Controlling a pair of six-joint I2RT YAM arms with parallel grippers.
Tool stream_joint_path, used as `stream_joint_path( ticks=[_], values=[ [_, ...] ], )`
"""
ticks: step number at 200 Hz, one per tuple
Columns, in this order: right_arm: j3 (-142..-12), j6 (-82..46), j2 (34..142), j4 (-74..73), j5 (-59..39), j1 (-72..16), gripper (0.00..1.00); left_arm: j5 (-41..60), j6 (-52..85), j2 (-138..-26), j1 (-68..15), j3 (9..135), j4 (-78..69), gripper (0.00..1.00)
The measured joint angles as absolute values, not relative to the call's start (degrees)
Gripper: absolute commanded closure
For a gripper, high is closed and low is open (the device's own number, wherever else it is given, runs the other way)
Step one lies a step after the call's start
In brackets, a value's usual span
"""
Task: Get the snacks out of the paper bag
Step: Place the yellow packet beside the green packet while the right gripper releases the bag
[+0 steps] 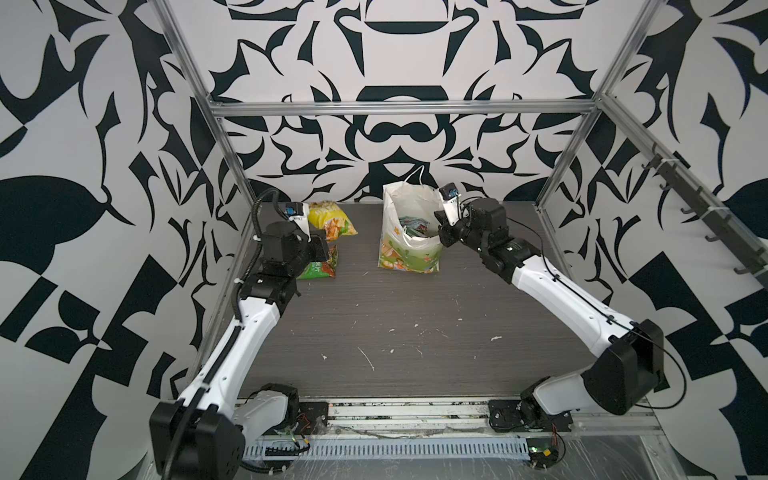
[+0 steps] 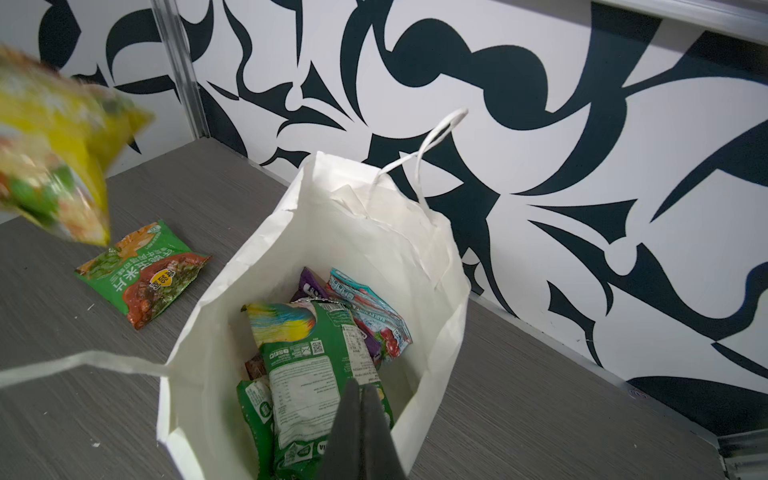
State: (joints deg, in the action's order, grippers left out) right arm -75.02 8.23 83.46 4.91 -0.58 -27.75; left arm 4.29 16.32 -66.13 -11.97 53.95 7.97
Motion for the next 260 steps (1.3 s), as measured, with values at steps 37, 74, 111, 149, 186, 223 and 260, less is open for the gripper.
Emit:
stream_joint_path(
  ticks=[37,74,111,149,186,223,260],
  values=[
    [-79.4,5.0,84.2,6.2,1.7,-26.8,1.00,8.4,16.8,-72.1,-11.2,53.6,8.9,1.00],
    [-79.6,3.0,84.1,6.2,3.3,-26.2,1.00,11.6,15.9,-80.3,-9.6,57.1,9.3,1.00],
    [-80.0,-0.4,84.2,8.0,4.9,-25.3,0.91,14.0,15.0,-88.9,-8.8,58.9,9.7,1.00],
    [-90.7,-11.2,89.8,16.9,-0.7,-15.7,0.74,15.5,14.5,-93.8,-8.8,60.7,10.2,1.00],
    [-101.9,-14.5,98.1,25.2,-6.7,-10.7,0.56,15.9,13.1,-97.3,-8.9,63.6,12.1,1.00],
    [-113.4,-14.6,107.4,32.6,-13.9,-12.5,0.54,15.5,11.6,-98.8,-8.9,64.7,13.3,1.00],
    [-123.1,-12.8,114.9,39.5,-17.1,-14.4,0.47,15.2,10.4,-100.0,-8.9,65.7,14.6,1.00]
  ],
)
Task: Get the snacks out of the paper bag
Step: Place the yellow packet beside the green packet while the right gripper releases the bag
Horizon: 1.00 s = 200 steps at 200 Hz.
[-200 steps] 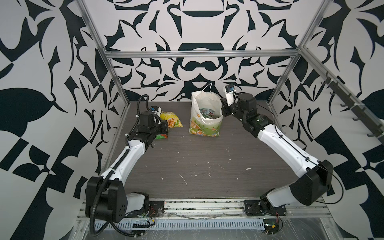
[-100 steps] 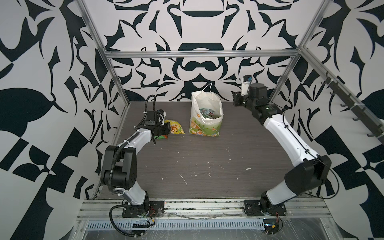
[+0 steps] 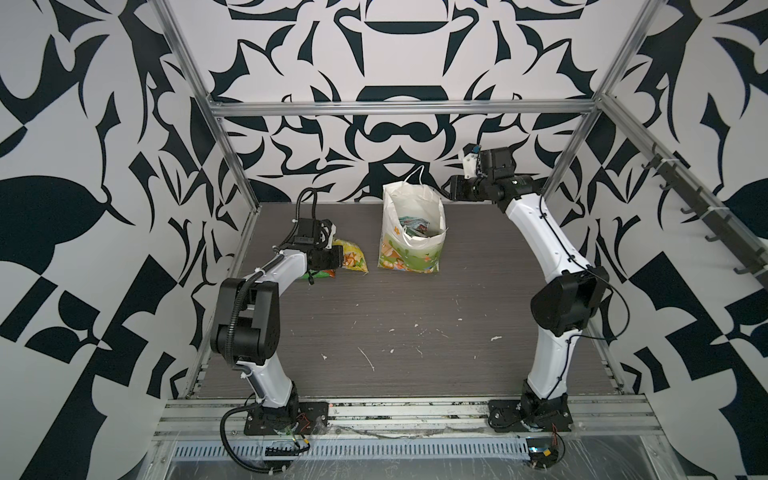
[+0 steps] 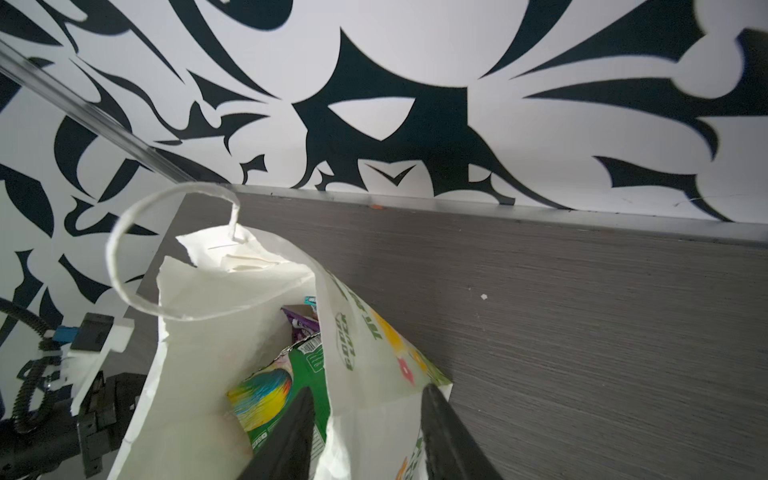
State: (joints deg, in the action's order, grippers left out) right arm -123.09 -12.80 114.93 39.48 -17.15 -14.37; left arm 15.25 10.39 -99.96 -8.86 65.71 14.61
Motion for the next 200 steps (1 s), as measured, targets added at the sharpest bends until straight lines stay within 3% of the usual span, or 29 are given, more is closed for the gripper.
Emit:
stream_joint_path(
  ticks=[56,84,95,101,139,200],
  values=[
    [-127.8,-9.9,119.0,44.1,-16.2,-16.9,0.45,13.8,9.1,-101.6,-8.8,65.7,16.3,1.00],
    [-134.2,-8.5,123.1,46.7,-14.2,-17.7,0.50,11.7,8.6,-102.1,-8.9,65.8,17.4,0.91],
    [-137.1,-8.0,125.1,47.5,-13.4,-18.0,0.53,10.5,8.4,-102.3,-8.9,66.0,18.0,0.79],
    [-139.0,-7.7,126.3,48.3,-12.9,-18.2,0.55,9.8,8.2,-102.4,-8.9,66.2,18.3,0.73],
    [-148.1,-6.4,133.0,52.2,-9.7,-19.2,0.71,5.7,7.4,-102.6,-8.9,66.3,20.4,0.64],
    [-148.6,-6.2,133.6,53.3,-6.5,-19.4,0.96,0.7,9.2,-95.4,-9.0,68.6,25.4,0.50]
  ],
)
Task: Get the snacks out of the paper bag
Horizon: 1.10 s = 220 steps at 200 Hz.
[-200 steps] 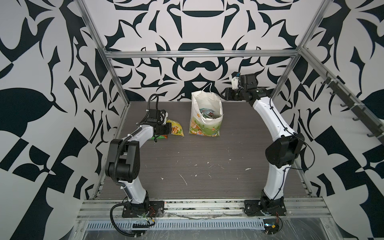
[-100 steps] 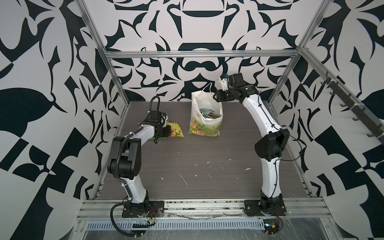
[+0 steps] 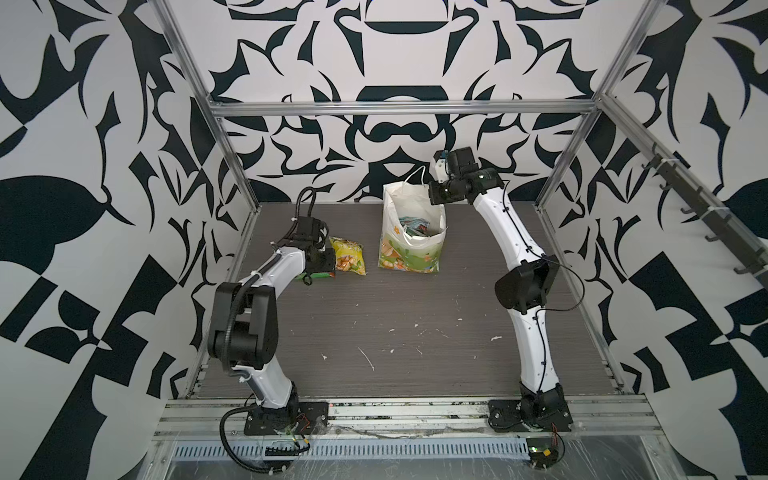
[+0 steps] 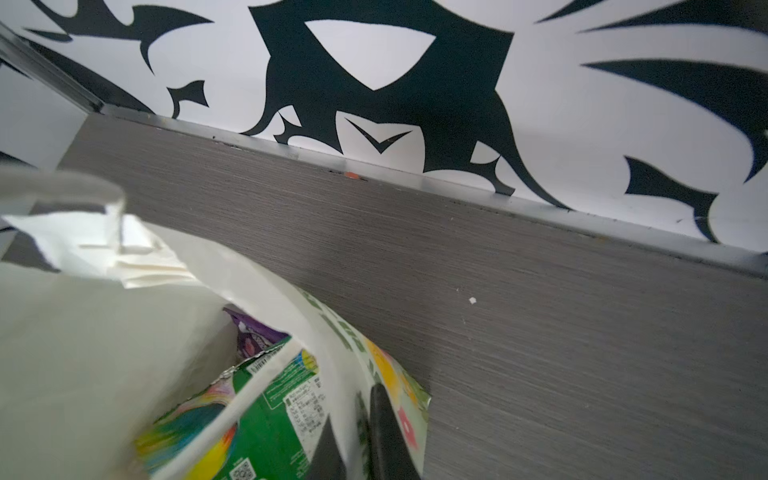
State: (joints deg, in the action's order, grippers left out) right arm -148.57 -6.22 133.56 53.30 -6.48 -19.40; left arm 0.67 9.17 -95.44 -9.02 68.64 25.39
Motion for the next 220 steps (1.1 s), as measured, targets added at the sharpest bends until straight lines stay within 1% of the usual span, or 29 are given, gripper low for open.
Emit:
stream_joint_path(
  ticks=[5,32,60,80,100,128,174,194,220],
  values=[
    [-148.6,-6.4,133.6,53.3,-6.3,-19.5,1.00,0.5,9.5,-94.3,-9.0,69.1,25.6,0.50],
    [-148.5,-6.0,133.6,53.4,-5.4,-19.8,1.00,-1.2,10.8,-89.7,-9.0,72.1,26.6,0.49],
    [-148.3,-5.3,133.5,53.2,-5.0,-20.1,1.00,-2.2,12.6,-85.8,-9.0,72.1,26.8,0.48],
    [-143.5,-3.5,131.2,50.5,-5.2,-20.8,1.00,-2.3,13.7,-83.0,-9.0,70.8,26.0,0.46],
    [-133.3,-0.4,125.2,45.4,-5.0,-21.7,1.00,-2.2,14.2,-80.0,-9.0,68.9,24.8,0.46],
    [-117.0,2.5,114.1,36.9,-5.2,-24.4,1.00,-2.2,14.1,-77.3,-9.1,67.3,22.9,0.44],
    [-86.1,4.5,94.6,17.4,-6.6,-26.0,1.00,-0.6,13.4,-75.8,-9.9,65.1,20.7,0.44],
    [-74.3,5.4,87.2,8.9,-7.0,-26.0,1.00,0.1,11.8,-74.8,-11.9,63.7,20.2,0.46],
    [-61.5,7.6,78.7,-0.6,-7.3,-27.1,1.00,1.2,9.3,-70.4,-17.1,61.0,20.1,0.49]
  ],
)
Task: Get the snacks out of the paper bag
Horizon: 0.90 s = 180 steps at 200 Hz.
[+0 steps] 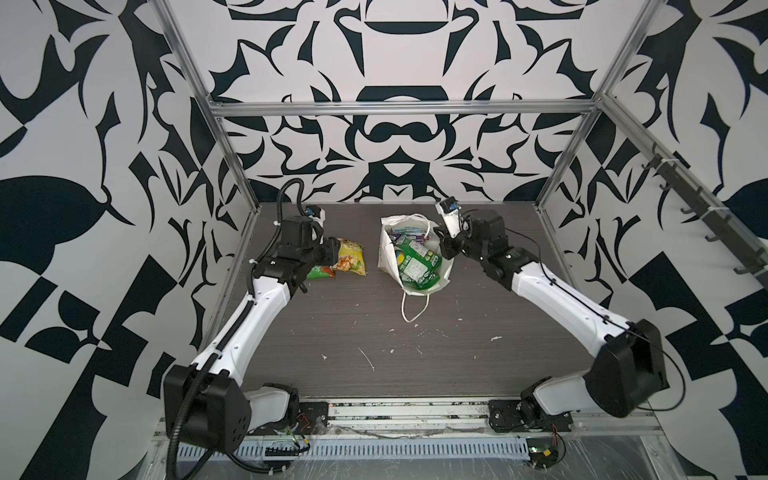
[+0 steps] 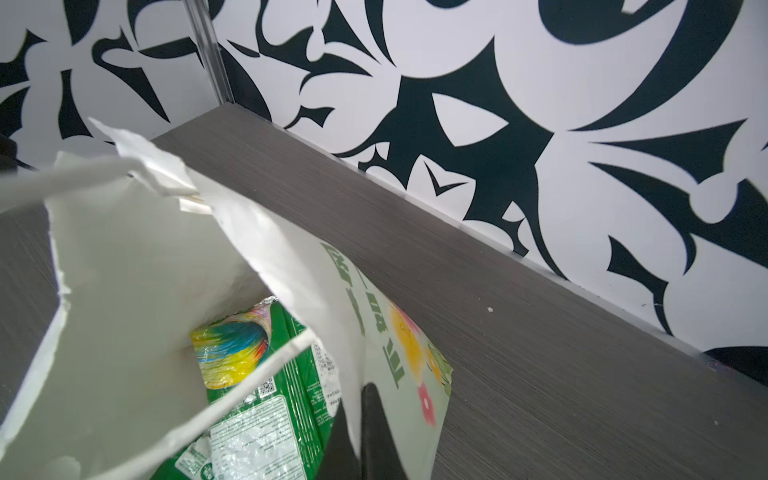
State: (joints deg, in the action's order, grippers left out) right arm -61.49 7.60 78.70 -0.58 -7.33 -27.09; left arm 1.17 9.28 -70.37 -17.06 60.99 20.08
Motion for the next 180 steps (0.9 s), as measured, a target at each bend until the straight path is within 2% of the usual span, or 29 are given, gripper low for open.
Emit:
stream_joint_path(
  ticks=[22,53,119,180],
  values=[
    [-55.7,8.5,75.0,-4.9,-7.0,-29.2,1.00,2.4,7.8,-66.8,-21.8,60.1,19.3,0.50],
    [-53.9,7.6,74.7,-7.3,-4.3,-31.5,1.00,2.8,6.6,-63.5,-28.8,58.1,17.9,0.55],
    [-50.7,1.7,72.6,-9.6,0.3,-33.3,1.00,-1.0,4.7,-62.8,-43.1,55.3,17.0,0.55],
    [-48.6,0.3,69.4,-9.5,1.3,-34.2,1.00,-3.7,4.7,-67.9,-46.5,55.0,12.2,0.55]
  ],
)
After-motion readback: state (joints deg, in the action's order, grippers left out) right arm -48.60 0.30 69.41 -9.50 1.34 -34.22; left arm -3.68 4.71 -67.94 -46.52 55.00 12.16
